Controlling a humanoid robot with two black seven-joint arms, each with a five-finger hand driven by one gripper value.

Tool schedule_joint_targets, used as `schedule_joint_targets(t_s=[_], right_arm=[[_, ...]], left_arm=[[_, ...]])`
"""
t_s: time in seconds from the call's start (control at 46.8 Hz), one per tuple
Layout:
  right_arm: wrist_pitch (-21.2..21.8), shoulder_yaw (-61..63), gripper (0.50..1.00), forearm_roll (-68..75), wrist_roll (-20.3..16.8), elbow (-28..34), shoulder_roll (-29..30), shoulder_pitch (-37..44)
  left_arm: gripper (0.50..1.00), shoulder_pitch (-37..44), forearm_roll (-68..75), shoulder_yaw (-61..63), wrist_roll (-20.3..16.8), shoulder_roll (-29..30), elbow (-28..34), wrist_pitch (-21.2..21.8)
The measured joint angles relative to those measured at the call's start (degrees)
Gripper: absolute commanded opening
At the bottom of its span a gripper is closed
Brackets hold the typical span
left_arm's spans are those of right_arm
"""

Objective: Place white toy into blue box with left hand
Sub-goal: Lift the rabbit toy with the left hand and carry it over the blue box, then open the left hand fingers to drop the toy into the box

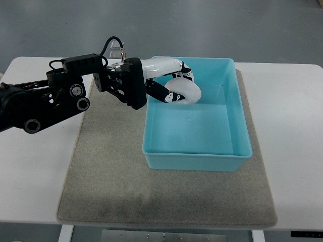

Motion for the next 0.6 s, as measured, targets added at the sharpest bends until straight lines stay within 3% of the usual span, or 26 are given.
schedule_joint_targets(t_s=[0.086, 0.171, 0.599], right_arm=[[0.0, 0.0, 0.936, 0.0, 0.0, 0.0, 0.0, 0.0], [0.0, 0.0, 0.936, 0.0, 0.0, 0.0, 0.0, 0.0], [0.0, 0.0, 0.936, 0.0, 0.0, 0.0, 0.0, 0.0]], left_arm=[[0.696, 0.7, 0.1, 0.1, 0.0, 0.0, 0.3, 0.0], [0.728, 1.5, 0.2, 0.1, 0.0, -0.1, 0.4, -0.1], [0.750, 2.9, 0.2, 0.2, 0.0, -0.6, 0.8, -0.1]])
